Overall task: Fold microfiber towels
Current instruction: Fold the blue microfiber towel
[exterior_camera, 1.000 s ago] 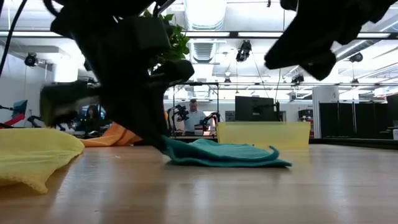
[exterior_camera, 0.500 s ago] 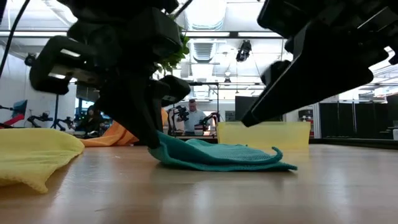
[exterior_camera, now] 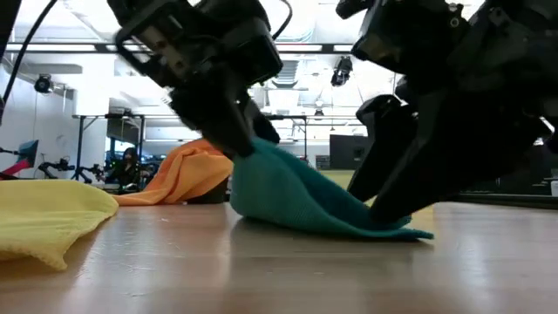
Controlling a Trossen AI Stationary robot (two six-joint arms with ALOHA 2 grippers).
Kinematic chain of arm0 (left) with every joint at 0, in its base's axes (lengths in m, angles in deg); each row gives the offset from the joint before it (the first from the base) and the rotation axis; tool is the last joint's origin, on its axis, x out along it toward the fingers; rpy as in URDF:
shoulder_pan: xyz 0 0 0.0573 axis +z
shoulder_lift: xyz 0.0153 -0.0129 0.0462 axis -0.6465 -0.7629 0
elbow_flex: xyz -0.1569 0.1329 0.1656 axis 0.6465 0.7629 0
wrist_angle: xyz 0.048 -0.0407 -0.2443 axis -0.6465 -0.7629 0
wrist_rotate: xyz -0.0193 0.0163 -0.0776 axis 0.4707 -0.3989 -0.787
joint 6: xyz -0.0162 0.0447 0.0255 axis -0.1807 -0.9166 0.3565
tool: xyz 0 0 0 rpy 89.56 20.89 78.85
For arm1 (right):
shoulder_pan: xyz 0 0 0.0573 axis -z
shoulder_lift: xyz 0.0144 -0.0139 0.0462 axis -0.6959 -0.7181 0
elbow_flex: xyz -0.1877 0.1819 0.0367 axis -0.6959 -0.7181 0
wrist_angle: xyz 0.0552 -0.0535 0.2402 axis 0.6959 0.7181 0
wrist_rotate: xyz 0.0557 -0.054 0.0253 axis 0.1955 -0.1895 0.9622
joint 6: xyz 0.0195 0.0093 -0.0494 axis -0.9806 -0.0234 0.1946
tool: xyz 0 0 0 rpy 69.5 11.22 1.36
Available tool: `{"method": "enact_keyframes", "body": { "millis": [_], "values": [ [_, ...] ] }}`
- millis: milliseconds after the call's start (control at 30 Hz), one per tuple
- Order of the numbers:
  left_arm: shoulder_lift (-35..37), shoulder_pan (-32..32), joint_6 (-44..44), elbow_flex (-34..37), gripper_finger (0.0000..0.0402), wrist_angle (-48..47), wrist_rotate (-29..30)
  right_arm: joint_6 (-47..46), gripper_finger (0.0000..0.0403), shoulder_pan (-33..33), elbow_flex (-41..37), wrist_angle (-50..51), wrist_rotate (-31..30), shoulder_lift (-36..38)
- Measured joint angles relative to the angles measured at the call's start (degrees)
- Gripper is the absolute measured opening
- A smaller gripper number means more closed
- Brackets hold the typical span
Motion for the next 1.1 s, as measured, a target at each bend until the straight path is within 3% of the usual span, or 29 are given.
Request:
{"method": "enact_keyframes", "body": {
  "millis": [667, 1100],
  "values": [
    [0.0, 2.33, 3.2, 0.02, 0.0, 1.46, -2.65, -1.31, 0.0219, -1.86, 1.4, 8.79, -1.04, -1.74],
    [0.0, 2.33, 3.16, 0.14, 0.0, 1.43, -2.62, -0.19, 0.0217, -4.05, 1.24, 11.29, -7.63, -1.92]
  ]
}}
